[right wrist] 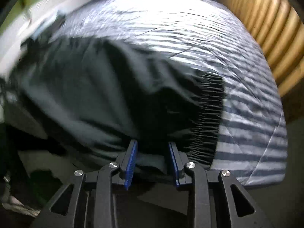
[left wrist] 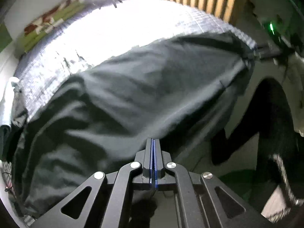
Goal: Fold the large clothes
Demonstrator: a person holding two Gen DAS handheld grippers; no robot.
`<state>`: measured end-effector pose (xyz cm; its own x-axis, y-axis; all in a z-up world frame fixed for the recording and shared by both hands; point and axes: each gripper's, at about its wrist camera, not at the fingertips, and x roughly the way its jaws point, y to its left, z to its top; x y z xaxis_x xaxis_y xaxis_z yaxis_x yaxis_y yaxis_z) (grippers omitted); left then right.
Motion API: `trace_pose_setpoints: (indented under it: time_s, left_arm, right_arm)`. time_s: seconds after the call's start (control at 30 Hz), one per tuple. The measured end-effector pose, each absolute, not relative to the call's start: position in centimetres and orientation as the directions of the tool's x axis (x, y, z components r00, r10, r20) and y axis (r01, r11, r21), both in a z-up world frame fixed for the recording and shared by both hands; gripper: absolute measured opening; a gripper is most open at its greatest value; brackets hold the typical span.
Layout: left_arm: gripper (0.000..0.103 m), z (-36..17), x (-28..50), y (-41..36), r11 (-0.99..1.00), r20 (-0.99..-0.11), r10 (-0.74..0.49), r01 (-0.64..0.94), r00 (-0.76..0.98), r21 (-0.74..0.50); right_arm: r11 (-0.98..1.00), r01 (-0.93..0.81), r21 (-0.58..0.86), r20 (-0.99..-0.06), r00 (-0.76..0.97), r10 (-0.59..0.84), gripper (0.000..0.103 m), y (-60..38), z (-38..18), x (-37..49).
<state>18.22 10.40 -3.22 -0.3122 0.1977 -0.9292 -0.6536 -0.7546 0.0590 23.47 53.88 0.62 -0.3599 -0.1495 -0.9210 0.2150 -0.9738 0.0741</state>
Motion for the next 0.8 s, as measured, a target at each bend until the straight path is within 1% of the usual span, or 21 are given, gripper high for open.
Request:
trace_pose_setpoints:
  time_s: [0.07,0.1,0.17,0.2,0.23,0.27,0.33,0.37,0.4,0.43,0.5,0.57,0.63,0.7,0.8]
  left_arm:
    - [0.002,-4.4,18.8,10.3,-0.738,-0.947,0.148,-0.669,-0.286,0.087]
    - [0.003,-4.6,18.9,10.1,-0.735,-0.956,0.145,-0.675,-0.257,0.070]
    - [0.003,-4.0,18.6,10.1,-0.752,-0.948,0.171,-0.658,-0.270,0.051]
    - [0.003,-3.5,18.3,10.3,-0.756,-0.941,0.192,-0.653,-0.278,0.038]
    - [0.003,-2.8,18.1,11.1,-0.758,-0.928,0.226,-0.652,-0.295,0.022]
    - [0.005,-2.3,18.0,12.2,-0.747,-0.919,0.254,-0.665,-0.303,0.013]
    - [0.015,-1.8,18.0,14.7,-0.706,-0.906,0.290,-0.708,-0.309,0.016]
    - [0.029,-1.9,18.2,17.1,-0.671,-0.897,0.313,-0.741,-0.312,0.024]
    - [0.040,-2.1,18.2,18.6,-0.647,-0.894,0.331,-0.762,-0.303,0.018]
    - [0.042,-2.4,18.2,20.0,-0.624,-0.892,0.351,-0.781,-0.284,0.003]
    - [0.042,-3.4,18.4,23.7,-0.567,-0.891,0.376,-0.824,-0.255,-0.004]
    - [0.042,-4.3,18.4,26.6,-0.525,-0.887,0.374,-0.850,-0.271,0.039]
    - [0.042,-5.2,18.1,28.3,-0.505,-0.894,0.374,-0.863,-0.245,0.025]
    - [0.042,-6.2,17.8,29.1,-0.496,-0.905,0.357,-0.868,-0.233,0.027]
    - [0.043,-7.4,17.4,29.2,-0.498,-0.915,0.348,-0.867,-0.202,0.002]
  right_arm:
    - [-0.971,0.227,0.078,-0.917,-0.365,-0.160,0.028,54.2,1.1,23.7]
    - [-0.968,0.234,0.091,-0.913,-0.368,-0.175,0.028,54.5,1.6,24.0]
    - [-0.969,0.202,0.146,-0.885,-0.411,-0.219,0.031,55.8,3.1,24.3]
    - [-0.971,0.145,0.192,-0.863,-0.447,-0.237,0.032,57.4,4.1,24.4]
    - [-0.969,0.072,0.238,-0.845,-0.477,-0.243,0.038,59.3,4.7,24.2]
    - [-0.966,0.003,0.260,-0.837,-0.497,-0.227,0.042,60.7,4.9,23.7]
    - [-0.951,-0.095,0.295,-0.839,-0.501,-0.211,0.042,63.3,4.4,22.9]
    - [-0.941,-0.116,0.318,-0.839,-0.497,-0.222,0.042,63.8,4.2,22.2]
    - [-0.926,-0.143,0.350,-0.841,-0.483,-0.243,0.042,64.6,3.5,21.7]
    - [-0.914,-0.152,0.377,-0.841,-0.469,-0.269,0.043,65.2,2.9,21.3]
    - [-0.891,-0.162,0.423,-0.846,-0.422,-0.325,0.043,65.3,1.2,20.2]
    - [-0.877,-0.178,0.446,-0.851,-0.390,-0.353,0.045,65.1,-0.3,20.0]
    - [-0.859,-0.188,0.476,-0.835,-0.405,-0.374,0.048,65.1,-0.4,20.1]
    - [-0.849,-0.166,0.502,-0.825,-0.388,-0.412,0.048,64.6,-0.6,20.3]
    - [-0.869,-0.122,0.479,-0.831,-0.382,-0.404,0.048,63.4,-0.5,20.8]
